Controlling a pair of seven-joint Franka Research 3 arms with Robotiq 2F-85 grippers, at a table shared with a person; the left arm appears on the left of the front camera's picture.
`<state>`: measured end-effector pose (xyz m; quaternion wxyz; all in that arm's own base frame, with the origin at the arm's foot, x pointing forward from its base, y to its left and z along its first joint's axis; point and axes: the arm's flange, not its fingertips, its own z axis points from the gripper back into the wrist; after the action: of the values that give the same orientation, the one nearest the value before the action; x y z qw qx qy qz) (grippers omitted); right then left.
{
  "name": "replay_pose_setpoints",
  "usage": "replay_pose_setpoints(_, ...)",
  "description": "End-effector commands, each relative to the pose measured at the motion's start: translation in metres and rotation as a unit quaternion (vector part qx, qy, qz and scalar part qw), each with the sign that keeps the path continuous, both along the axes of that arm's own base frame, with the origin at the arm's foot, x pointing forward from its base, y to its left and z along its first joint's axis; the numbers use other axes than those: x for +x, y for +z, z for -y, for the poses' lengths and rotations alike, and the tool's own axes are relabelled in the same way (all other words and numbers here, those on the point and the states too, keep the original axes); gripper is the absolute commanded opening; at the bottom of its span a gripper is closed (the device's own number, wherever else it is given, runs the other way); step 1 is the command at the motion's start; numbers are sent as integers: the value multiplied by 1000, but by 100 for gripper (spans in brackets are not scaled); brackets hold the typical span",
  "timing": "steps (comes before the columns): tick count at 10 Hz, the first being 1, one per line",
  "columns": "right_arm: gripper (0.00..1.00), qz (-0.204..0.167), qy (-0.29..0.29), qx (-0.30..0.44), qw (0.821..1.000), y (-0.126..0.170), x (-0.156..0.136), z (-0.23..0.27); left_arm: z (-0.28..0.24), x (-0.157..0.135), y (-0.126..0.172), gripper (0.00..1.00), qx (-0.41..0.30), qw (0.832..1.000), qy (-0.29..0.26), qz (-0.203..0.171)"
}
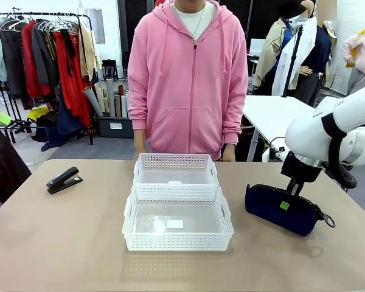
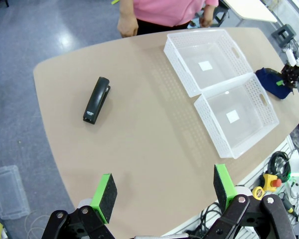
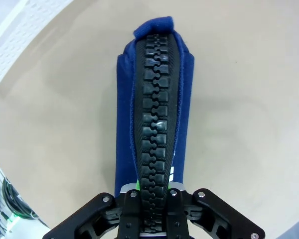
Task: Distribute items into two baskets.
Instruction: Pick up the Pencil pouch that the person points to.
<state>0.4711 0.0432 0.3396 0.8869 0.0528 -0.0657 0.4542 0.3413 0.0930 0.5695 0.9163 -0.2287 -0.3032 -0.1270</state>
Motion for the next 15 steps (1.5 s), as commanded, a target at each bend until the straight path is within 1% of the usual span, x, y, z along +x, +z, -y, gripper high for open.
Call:
replay_pose_setpoints(1,0,29,25,-11,999,37,2,2,-1,0,-1,100,1,1000,2,-1)
replay_pose_setpoints(4,0,46,65,-9,997,112,-6,7,-1,0,-1,100,1,1000,2,-1)
replay_pose_setpoints(6,0,78,87,-10,993,164,-20,5,-1,0,-1,100,1,1000,2,-1)
replay_pose_setpoints(7,0,87,116,6,990,194,-32,5,-1,0,-1,100,1,1000,2,-1)
replay_pose_setpoints(9,0,92,140,9,986,232,-43,7,-1,0,-1,100,1,1000,2,-1)
replay_pose_setpoints(10,0,101,148,11,984,245,-48,7,-1,0,-1,100,1,1000,2,-1)
replay_pose_setpoints(11,0,106,167,15,980,251,-52,8,-1,0,-1,100,1,1000,2,-1)
replay_pose_setpoints(12,0,99,125,1,987,240,-51,3,-1,0,-1,100,1,1000,2,-1)
replay_pose_setpoints(15,0,99,125,1,987,240,-51,3,-1,0,-1,100,1,1000,2,-1)
